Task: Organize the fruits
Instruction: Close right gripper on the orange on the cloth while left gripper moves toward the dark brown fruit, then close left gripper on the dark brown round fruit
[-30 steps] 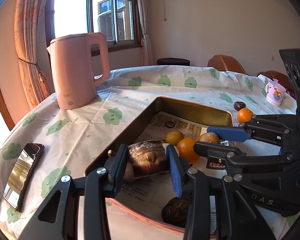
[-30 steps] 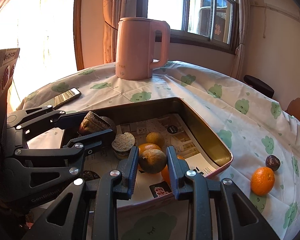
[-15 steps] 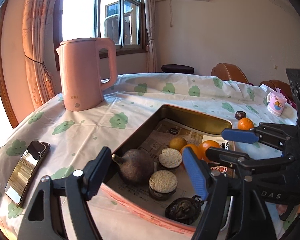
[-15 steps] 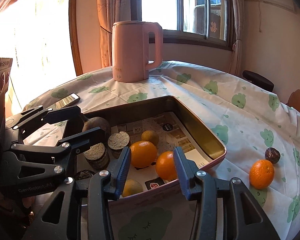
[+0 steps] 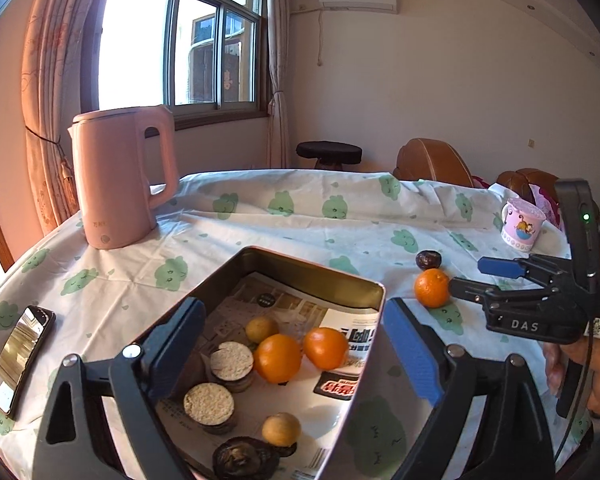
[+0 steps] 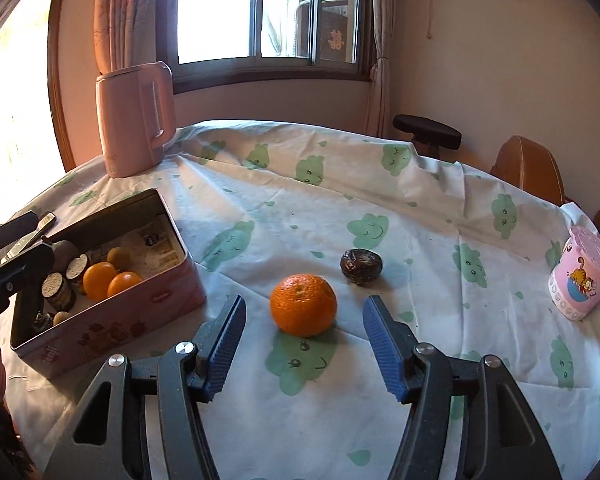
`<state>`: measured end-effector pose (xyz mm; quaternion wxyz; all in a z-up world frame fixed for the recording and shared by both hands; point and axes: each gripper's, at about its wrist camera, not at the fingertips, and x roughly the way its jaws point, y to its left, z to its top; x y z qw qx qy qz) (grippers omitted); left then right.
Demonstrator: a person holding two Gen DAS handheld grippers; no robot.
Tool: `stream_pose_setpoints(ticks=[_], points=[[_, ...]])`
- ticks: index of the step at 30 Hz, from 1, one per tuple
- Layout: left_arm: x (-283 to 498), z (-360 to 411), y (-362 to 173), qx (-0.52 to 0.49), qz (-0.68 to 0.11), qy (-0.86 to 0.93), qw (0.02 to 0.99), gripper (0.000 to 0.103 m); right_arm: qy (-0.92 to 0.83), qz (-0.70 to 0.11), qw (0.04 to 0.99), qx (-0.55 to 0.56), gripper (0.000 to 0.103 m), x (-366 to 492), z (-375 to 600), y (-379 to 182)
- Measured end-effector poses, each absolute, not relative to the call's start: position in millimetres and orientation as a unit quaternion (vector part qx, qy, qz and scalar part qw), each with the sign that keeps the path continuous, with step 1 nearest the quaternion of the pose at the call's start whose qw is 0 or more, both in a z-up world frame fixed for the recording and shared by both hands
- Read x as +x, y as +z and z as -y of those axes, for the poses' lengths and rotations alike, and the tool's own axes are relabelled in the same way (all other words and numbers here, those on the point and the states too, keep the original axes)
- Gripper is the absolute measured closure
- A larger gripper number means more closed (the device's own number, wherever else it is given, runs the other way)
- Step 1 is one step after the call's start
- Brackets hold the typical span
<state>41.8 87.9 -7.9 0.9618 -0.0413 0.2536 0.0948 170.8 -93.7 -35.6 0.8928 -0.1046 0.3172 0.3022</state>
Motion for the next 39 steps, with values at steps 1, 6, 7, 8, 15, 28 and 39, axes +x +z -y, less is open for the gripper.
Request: stream_pose_setpoints(ticks=[1, 6, 7, 8, 15, 28, 39], points=[[46.3, -83.3, -6.7, -0.039, -0.255, 0.092, 0.962, 0.010, 0.303, -0.325, 0.890, -0.102, 0.040, 176.4, 93.4, -38.4], [69.2, -65.5, -2.7, -0.029, -0.269, 0.073, 0.960, 0.008, 0.313, -0.355, 0.876, -0.094, 0.040, 198.6, 81.4, -48.9], [73.5, -63.4, -2.3, -0.028, -0.272, 0.071, 0.959, 0.008, 0.314, -0.361, 0.873, -0.094, 0.040, 202.4, 78.8, -51.2], [77.3, -61.5, -2.0, -0.026, -0.275, 0.070, 0.959, 0.008, 0.316, -0.368, 0.870, -0.093, 0.040, 207.1, 76.1, -53.9], [97.9, -44.9, 0.4, -0.018, -0.287, 0.054, 0.956, 0.008, 0.324, -0.386, 0.857, -0.104, 0.054, 216.2, 72.0, -65.2], [177.4, 4.3, -24.1, -0.033, -0.362, 0.006, 0.932, 0.010, 0.183, -0.381, 0.905, -0.039, 0.054, 270.7, 171.8, -53.8], [240.8, 38.3, -47.9, -0.027, -0.407, -0.023, 0.913, 0.032, 0.166, -0.378, 0.911, -0.009, 0.054, 278.2, 208.4, -61.2]])
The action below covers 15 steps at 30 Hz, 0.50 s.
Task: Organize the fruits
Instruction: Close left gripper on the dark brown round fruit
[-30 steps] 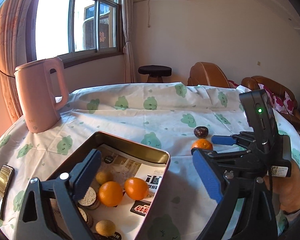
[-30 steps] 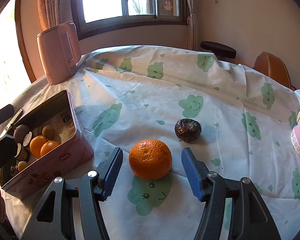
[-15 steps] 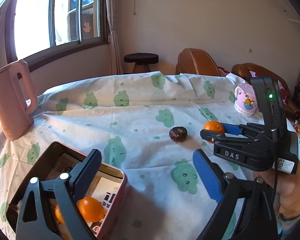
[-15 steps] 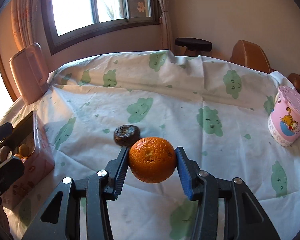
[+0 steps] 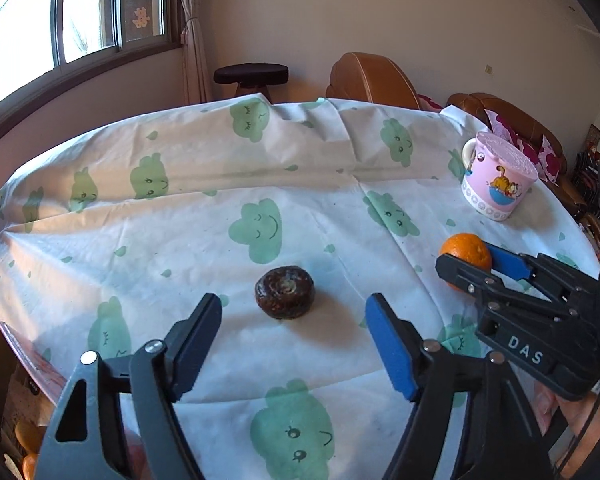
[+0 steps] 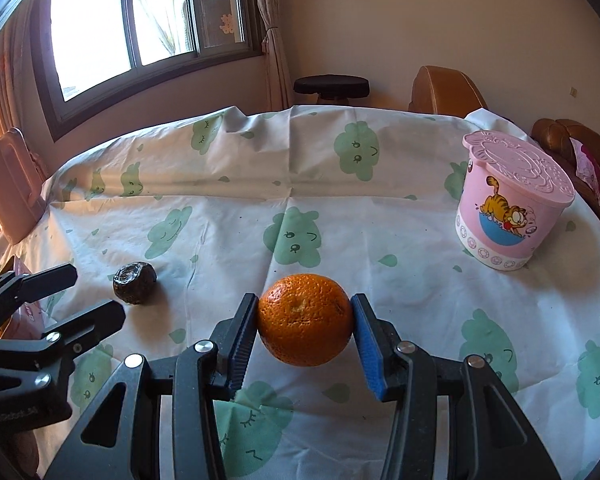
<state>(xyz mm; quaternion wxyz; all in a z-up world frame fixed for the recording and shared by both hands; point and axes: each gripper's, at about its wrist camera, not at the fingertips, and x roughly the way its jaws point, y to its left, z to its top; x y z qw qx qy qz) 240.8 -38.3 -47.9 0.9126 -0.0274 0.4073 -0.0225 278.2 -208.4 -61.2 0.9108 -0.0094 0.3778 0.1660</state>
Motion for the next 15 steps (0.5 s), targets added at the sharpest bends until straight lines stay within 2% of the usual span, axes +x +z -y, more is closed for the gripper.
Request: stream_pose_setpoints(ticks=[4, 8, 10, 15], points=[[257.2, 39.7, -56.0, -0.034, -0.424, -0.034, 0.905, 0.046, 0.171, -0.376, 0.911, -0.005, 0.054, 276.9, 209.7, -61.2], [262.9, 43.9, -60.3, -0.021, -0.427, -0.038, 0.903, 0.051, 0.173, -0.371, 0.912, -0.016, 0.054, 274.6, 205.4, -60.0], [265.0, 42.8, -63.3, -0.021, -0.433, -0.044, 0.900, 0.065, 0.176, -0.366, 0.913, -0.021, 0.054, 272.7, 203.8, -59.2], [262.6, 37.5, -66.8, -0.029, -0.433, -0.048, 0.899, 0.065, 0.177, -0.356, 0.917, -0.032, 0.054, 268.3, 200.7, -56.7]])
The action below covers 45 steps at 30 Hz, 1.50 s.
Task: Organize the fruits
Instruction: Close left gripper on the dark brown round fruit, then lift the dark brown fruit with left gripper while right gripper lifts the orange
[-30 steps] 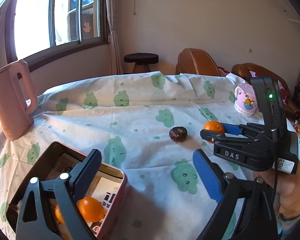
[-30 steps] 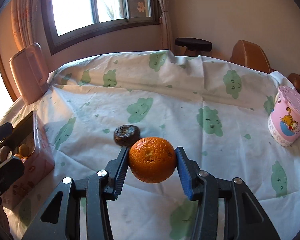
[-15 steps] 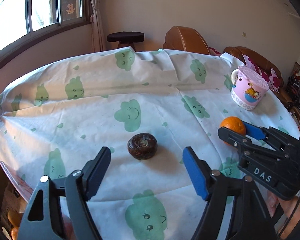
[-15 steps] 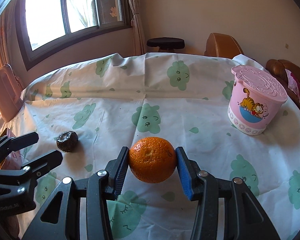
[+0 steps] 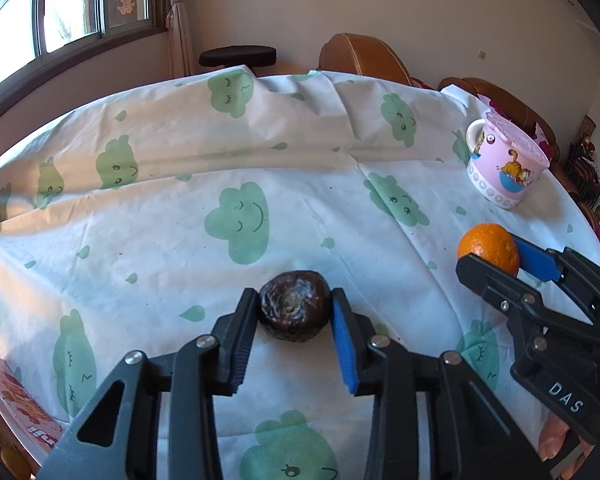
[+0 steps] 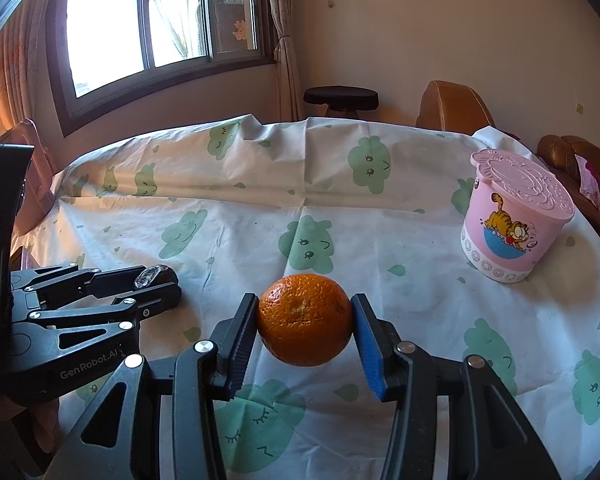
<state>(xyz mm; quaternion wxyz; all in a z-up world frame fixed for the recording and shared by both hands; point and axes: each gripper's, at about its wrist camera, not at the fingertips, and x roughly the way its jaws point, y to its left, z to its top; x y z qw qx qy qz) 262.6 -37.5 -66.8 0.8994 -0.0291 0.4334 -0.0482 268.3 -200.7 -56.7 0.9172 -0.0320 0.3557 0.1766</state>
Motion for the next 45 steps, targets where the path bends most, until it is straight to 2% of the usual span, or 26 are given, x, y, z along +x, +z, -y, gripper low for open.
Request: stream_pose_setpoints(ticks=[19, 45], points=[[215.2, 31.6, -51.7, -0.018, -0.391, -0.037, 0.920, 0.065, 0.172, -0.270, 0.946, -0.047, 0.054, 240.1, 200.5, -37.2], [167.2, 21.3, -30.6, -0.013, -0.307, 0.007, 0.952, 0.065, 0.160, -0.229, 0.959, -0.044, 0.054, 215.8, 200.0, -29.4]])
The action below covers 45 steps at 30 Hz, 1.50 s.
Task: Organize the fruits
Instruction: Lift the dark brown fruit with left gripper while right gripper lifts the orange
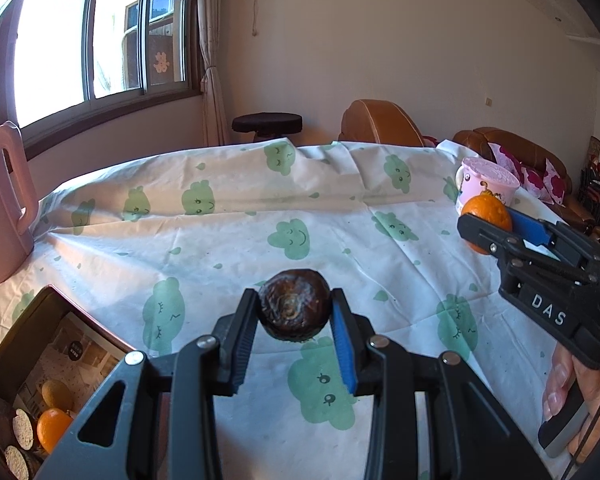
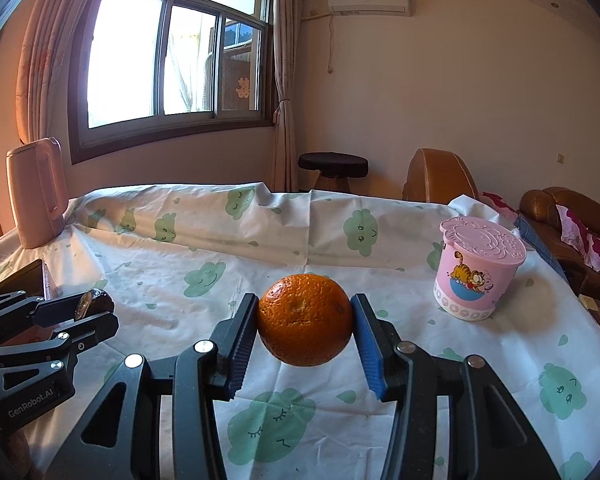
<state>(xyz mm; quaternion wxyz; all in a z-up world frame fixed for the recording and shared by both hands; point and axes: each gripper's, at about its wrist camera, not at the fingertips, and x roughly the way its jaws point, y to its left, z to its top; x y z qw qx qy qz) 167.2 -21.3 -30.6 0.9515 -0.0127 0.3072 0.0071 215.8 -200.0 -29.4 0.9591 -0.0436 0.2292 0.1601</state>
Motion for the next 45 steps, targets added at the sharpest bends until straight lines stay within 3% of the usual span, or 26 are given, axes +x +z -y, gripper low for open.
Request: stream_pose_setpoints(ticks=[45], points=[[128.6, 17.3, -18.4, -0.004, -0.245, 0.033, 0.969, 0.065, 0.173, -0.150, 0.972, -0.044, 0.054, 162.7, 199.2, -17.1]])
